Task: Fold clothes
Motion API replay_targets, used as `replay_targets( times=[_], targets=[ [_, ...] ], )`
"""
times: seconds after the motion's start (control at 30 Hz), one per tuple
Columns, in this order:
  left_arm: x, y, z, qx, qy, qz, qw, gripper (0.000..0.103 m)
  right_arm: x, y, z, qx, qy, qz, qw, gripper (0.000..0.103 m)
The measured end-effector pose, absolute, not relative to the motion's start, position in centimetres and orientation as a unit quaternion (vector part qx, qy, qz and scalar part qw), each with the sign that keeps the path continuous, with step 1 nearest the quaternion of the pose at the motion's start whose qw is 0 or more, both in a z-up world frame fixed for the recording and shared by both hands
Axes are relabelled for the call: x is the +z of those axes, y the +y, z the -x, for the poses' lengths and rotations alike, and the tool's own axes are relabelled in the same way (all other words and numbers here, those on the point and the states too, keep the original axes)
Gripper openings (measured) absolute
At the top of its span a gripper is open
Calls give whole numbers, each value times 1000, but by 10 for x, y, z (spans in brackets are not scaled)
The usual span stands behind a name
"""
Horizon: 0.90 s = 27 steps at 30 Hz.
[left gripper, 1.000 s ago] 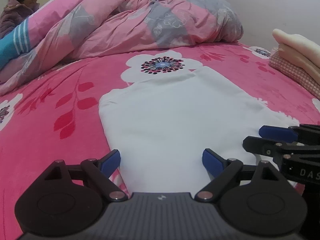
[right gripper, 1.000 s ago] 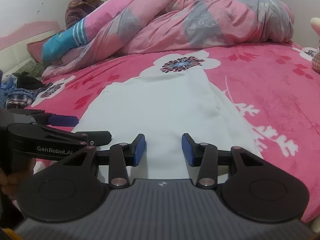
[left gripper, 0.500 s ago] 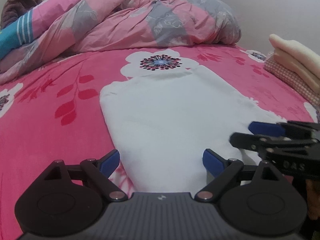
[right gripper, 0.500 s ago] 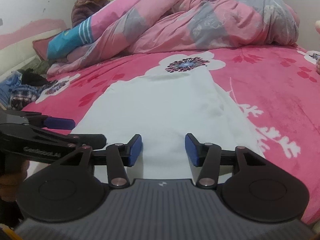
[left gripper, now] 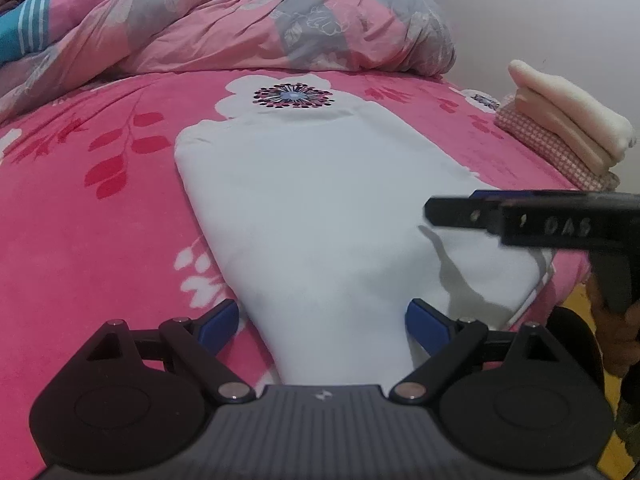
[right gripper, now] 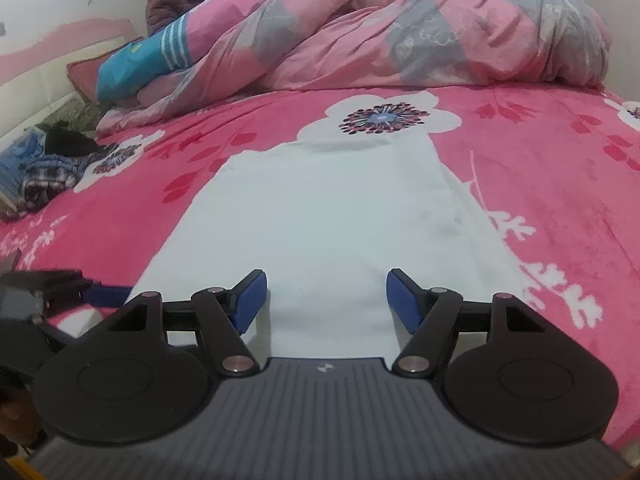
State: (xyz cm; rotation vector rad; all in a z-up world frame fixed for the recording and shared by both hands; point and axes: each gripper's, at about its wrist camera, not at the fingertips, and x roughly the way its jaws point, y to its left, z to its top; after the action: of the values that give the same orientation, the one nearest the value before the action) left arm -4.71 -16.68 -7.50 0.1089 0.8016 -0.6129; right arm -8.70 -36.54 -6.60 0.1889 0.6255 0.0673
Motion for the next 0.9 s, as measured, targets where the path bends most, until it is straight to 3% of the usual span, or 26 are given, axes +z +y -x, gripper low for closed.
replay_targets(
  times=[0.5, 0.9],
  targets=[
    [-77, -167, 46, -303, 393, -53, 867, 96, -49, -417, 113, -36, 268, -188, 944, 74],
    [-55, -155, 53, -284, 381, -54, 878, 98, -46, -418, 123, -42, 245, -203, 947, 75]
  ],
)
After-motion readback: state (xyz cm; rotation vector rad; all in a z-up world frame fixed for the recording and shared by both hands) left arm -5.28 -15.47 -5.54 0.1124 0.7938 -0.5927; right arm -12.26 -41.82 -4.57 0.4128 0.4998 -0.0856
